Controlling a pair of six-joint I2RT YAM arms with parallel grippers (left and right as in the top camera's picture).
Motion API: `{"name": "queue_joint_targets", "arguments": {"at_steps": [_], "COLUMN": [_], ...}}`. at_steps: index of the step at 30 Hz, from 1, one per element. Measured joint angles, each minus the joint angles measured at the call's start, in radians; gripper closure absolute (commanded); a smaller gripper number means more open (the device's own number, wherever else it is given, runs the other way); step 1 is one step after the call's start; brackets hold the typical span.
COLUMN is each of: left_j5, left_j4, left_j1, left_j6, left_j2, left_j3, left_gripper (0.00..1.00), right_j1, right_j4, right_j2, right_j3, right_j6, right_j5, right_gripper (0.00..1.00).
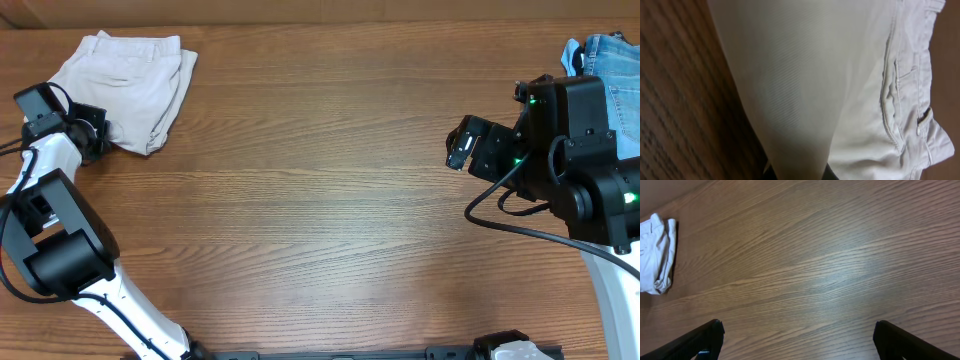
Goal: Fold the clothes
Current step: 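Drag the folded trousers to the upper-left table corner with left gripper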
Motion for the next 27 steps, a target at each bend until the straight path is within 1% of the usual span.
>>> {"name": "queue_joint_targets", "arguments": {"at_steps": [2, 5, 11, 16, 24, 25, 26, 27], "left_j5": [-0.026, -0.045, -0.075, -0.09, -0.079, -0.075, -0.074, -0.074], "left_j4": [0.005, 0.037, 0.109, 0.158, 0.263, 0.275, 0.279, 0.282], "left_j1": [0.0, -0.007, -0.007, -0.018, -0.031, -0.032, -0.033, -0.033], "left_j6": [-0.049, -0.081, -0.109, -0.133, -0.147, -0.151, -0.153, -0.154], "left_j2": [0.0, 0.001, 0.005, 0.044, 0.095, 0.101, 0.104, 0.106], "left_j3": [-0.002, -0.005, -0.005, -0.005, -0.005, -0.005, -0.005, -0.005], "left_gripper": [0.95, 0.96, 0.95, 0.94, 0.94, 0.93, 0.9, 0.82], "right_j1": [0.0, 0.0, 0.0, 0.0, 0.0, 0.0, 0.0, 0.0], "right_j4": [0.0, 0.0, -0.008, -0.023, -0.025, -0.025, -0.025, -0.025], "right_j2": [0.0, 0.002, 0.033, 0.065, 0.071, 0.071, 0.071, 0.071], "right_j3": [0.0, 0.0, 0.0, 0.0, -0.001, -0.001, -0.001, -0.001], "right_j6": [0.0, 0.0, 0.0, -0.001, 0.0, 0.0, 0.0, 0.0], "right_j5": [0.0, 0.0, 0.0, -0.006, -0.012, -0.012, -0.012, -0.013], "right_gripper": [0.0, 0.0, 0.0, 0.0, 0.0, 0.0, 0.0, 0.0]}}
